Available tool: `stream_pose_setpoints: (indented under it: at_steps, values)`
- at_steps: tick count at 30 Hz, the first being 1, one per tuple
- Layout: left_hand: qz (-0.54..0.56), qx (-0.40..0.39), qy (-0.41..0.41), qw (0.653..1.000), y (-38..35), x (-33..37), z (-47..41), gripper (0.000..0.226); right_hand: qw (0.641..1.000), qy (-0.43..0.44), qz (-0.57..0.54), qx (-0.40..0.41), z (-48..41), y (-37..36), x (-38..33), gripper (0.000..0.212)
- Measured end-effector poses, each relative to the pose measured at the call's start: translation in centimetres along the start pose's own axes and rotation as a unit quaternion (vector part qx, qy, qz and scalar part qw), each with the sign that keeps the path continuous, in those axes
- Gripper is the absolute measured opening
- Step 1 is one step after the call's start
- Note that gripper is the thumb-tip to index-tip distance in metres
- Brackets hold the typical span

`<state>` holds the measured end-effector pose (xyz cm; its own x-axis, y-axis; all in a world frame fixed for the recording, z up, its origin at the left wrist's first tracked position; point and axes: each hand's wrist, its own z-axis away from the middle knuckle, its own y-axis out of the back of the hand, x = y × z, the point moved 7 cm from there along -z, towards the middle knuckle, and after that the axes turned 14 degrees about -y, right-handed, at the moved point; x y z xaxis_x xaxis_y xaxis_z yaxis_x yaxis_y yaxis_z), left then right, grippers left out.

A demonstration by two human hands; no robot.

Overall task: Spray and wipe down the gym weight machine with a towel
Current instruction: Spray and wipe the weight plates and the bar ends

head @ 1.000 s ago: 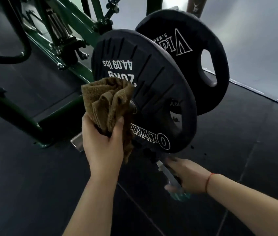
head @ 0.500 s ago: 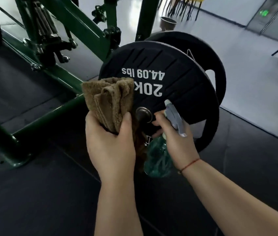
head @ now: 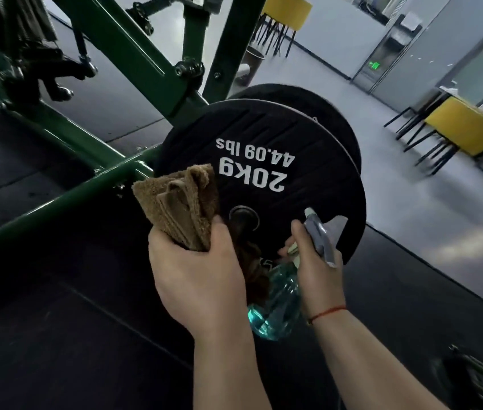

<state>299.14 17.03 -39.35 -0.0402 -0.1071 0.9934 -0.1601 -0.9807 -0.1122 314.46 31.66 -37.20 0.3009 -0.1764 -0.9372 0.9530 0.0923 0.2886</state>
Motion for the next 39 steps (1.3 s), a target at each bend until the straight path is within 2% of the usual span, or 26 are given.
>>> stream_pose_setpoints:
  at_steps: [3, 7, 11, 16, 19, 23, 26, 28, 30, 32, 35, 38, 39]
  values:
    - [0.006, -0.014, 0.012, 1.0, -0.1, -0.4, -0.4, 0.035, 0.999, -0.032, 0.008, 0.011, 1.0, 0.9, 1.9, 0.012]
    - [0.004, -0.028, 0.023, 0.999, -0.1, -0.8, -0.6, 0.034, 0.999, -0.042, 0.005, 0.018, 1.8, 1.5, 3.9, 0.006]
    - [0.02, -0.037, 0.029, 0.999, 0.1, -1.1, -0.9, 0.035, 0.997, -0.069, 0.017, 0.024, 1.8, 1.1, 6.6, 0.007]
    - [0.029, -0.081, 0.036, 0.996, 0.8, -0.8, -1.6, 0.024, 0.99, -0.127, 0.038, 0.042, 2.0, 0.6, 10.5, 0.028]
    - [0.031, -0.094, 0.041, 0.994, 1.5, -0.9, -2.1, 0.021, 0.989, -0.144, 0.039, 0.014, 2.3, 0.1, 12.0, 0.022]
    - [0.024, -0.1, 0.026, 0.994, 1.9, -0.3, -2.3, 0.018, 0.982, -0.168, 0.085, -0.002, 1.2, -0.5, 13.5, 0.026]
    - [0.012, -0.109, 0.014, 0.994, 1.9, 0.0, -2.2, 0.017, 0.971, -0.206, 0.124, 0.016, 0.3, -0.5, 14.9, 0.029]
    - [0.001, -0.11, 0.008, 0.994, 1.9, 0.3, -1.8, 0.017, 0.966, -0.22, 0.129, 0.036, 0.4, -0.2, 15.2, 0.039]
    - [-0.009, -0.109, 0.002, 0.994, 1.9, 0.8, -1.4, 0.017, 0.968, -0.207, 0.137, 0.026, 0.6, 0.0, 14.8, 0.042]
    - [-0.022, -0.101, -0.001, 0.995, 2.1, 0.9, -1.2, 0.018, 0.979, -0.166, 0.115, 0.003, 0.4, -0.1, 13.8, 0.034]
    - [-0.043, -0.058, -0.002, 0.997, 3.0, 1.0, -1.1, 0.018, 0.989, -0.069, 0.108, -0.07, 0.0, -0.8, 10.4, 0.018]
    - [-0.059, -0.012, 0.0, 0.998, 4.0, 1.3, -0.9, 0.02, 0.984, -0.022, 0.104, -0.144, -0.3, -1.8, 6.6, 0.003]
    - [-0.063, -0.005, 0.001, 0.998, 4.0, 1.4, -0.8, 0.02, 0.979, -0.003, 0.108, -0.172, -0.5, -2.2, 5.5, 0.009]
